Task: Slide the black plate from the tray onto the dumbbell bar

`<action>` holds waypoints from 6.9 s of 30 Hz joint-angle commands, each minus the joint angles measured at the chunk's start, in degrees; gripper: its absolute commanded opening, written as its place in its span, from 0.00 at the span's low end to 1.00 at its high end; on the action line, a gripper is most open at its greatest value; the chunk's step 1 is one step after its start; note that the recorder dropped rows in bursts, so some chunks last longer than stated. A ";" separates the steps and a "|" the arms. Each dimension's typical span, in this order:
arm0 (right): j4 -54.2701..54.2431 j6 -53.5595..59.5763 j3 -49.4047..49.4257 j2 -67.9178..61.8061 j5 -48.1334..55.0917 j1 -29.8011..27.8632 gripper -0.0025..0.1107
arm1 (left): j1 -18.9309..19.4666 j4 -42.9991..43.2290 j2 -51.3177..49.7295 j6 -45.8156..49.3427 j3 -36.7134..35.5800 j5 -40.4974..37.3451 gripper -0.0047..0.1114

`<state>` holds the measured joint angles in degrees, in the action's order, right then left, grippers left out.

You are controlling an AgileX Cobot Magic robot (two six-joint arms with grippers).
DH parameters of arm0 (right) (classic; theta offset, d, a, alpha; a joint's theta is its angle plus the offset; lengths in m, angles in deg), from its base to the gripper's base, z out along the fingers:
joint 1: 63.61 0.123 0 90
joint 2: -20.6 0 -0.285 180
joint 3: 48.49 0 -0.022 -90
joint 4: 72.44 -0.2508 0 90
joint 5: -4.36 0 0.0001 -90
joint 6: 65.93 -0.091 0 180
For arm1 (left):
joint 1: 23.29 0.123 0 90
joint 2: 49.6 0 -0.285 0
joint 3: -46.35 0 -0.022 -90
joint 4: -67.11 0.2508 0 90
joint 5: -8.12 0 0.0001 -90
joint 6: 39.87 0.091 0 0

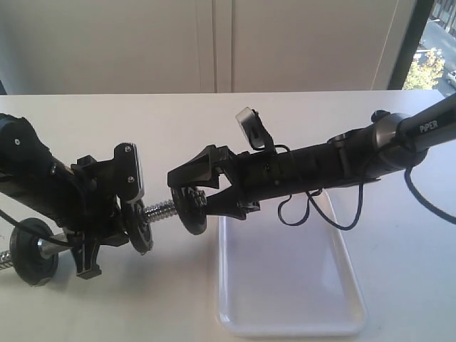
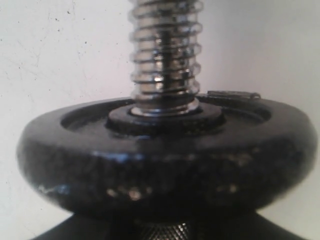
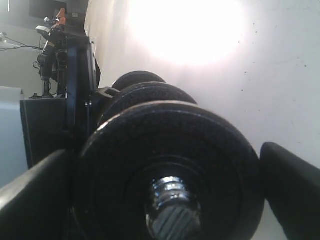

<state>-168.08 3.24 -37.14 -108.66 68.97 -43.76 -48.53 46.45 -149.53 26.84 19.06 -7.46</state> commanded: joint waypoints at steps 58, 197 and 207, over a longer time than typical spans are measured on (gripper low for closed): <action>-4.30 3.71 -0.31 -1.03 5.36 4.00 0.87 | -0.18 -5.90 1.84 -0.78 0.85 3.96 0.04; 11.77 -4.57 -3.34 18.14 5.36 -17.04 0.02 | -1.87 -7.66 -4.62 -4.97 0.85 3.31 0.55; 12.34 -2.75 -3.34 25.59 5.36 -17.04 0.02 | -1.87 -7.66 -4.62 -5.08 0.85 3.41 0.55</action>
<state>-155.72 -1.43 -40.44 -85.63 73.94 -60.61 -50.09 39.85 -154.74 22.08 19.67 -3.04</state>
